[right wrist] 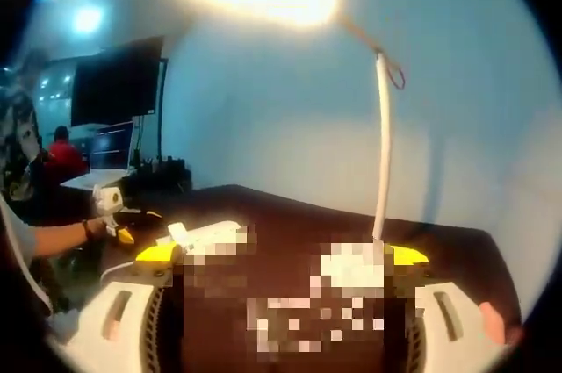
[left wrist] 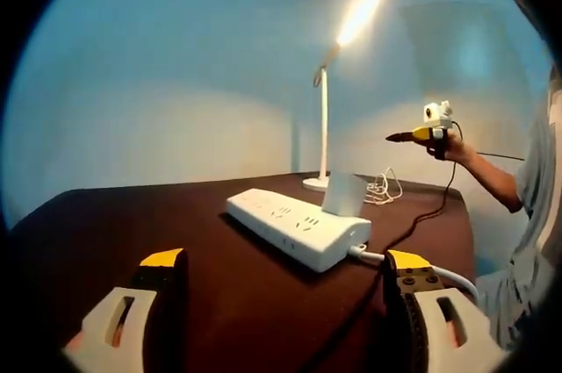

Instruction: Insert the desk lamp plug into the socket, turn on the power strip switch, turn on the lamp switch, then turn off the lamp switch, turn off the power strip switch, and remove the plug from the socket.

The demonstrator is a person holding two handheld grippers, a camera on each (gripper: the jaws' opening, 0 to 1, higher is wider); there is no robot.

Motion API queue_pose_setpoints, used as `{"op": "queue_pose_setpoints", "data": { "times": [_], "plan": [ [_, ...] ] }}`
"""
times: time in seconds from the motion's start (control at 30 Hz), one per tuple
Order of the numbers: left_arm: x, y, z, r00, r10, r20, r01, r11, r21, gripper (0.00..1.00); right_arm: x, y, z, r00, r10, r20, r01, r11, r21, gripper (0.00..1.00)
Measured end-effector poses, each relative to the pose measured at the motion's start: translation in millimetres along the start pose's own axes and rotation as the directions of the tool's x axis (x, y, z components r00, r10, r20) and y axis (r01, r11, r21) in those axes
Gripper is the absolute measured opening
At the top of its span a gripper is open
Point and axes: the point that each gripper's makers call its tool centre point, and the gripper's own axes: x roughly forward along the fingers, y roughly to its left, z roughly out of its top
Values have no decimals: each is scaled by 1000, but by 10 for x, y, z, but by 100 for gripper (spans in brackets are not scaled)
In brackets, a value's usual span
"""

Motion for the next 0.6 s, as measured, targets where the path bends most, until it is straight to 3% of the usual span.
{"op": "queue_pose_setpoints", "data": {
  "times": [0.6],
  "plan": [
    [0, -5, -1, 1000, -6, 2, 6, 1000, -5, 88, -273, 13, -192, 999, -48, -19, 48, 999, 13, 93]
  ]
}}
